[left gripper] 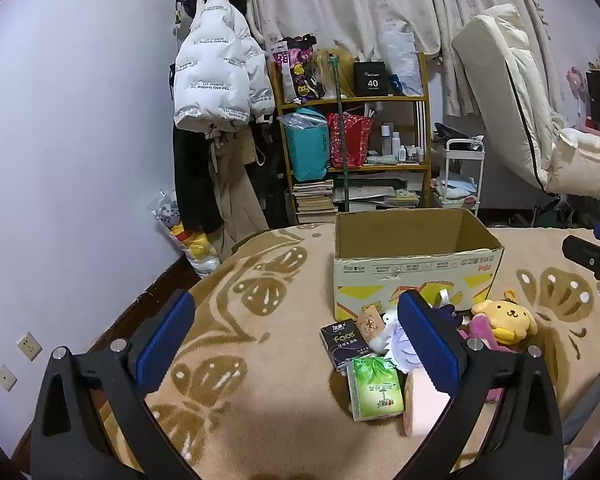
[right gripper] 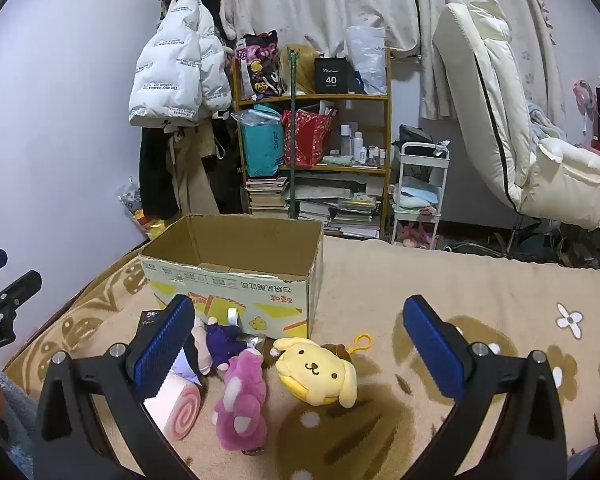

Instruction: Organize soft objects

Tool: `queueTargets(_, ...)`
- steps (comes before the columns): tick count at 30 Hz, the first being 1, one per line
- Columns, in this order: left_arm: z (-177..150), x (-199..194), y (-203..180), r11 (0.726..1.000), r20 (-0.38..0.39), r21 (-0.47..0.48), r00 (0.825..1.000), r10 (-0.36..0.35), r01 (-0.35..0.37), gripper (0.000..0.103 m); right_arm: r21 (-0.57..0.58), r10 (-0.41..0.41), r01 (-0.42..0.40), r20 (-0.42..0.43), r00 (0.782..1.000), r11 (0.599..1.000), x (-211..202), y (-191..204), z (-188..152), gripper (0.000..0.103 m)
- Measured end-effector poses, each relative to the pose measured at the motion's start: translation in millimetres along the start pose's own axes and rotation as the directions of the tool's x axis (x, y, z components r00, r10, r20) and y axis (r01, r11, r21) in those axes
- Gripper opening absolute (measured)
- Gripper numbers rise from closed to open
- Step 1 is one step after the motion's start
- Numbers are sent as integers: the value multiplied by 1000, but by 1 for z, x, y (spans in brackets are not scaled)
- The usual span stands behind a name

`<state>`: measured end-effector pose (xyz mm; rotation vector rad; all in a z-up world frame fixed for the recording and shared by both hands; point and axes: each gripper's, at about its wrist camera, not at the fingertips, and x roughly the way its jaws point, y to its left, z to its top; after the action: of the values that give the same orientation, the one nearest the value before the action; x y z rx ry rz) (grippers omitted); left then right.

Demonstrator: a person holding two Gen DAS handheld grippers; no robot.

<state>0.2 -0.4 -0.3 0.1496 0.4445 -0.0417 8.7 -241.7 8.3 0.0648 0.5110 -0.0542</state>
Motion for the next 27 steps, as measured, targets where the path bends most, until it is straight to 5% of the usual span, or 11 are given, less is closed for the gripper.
queueTargets(27, -2, -1, 2, 1000, 4, 6, 1000, 8, -8, 100, -9, -3, 3, 9, 1000, 1000, -1, 0, 0, 103)
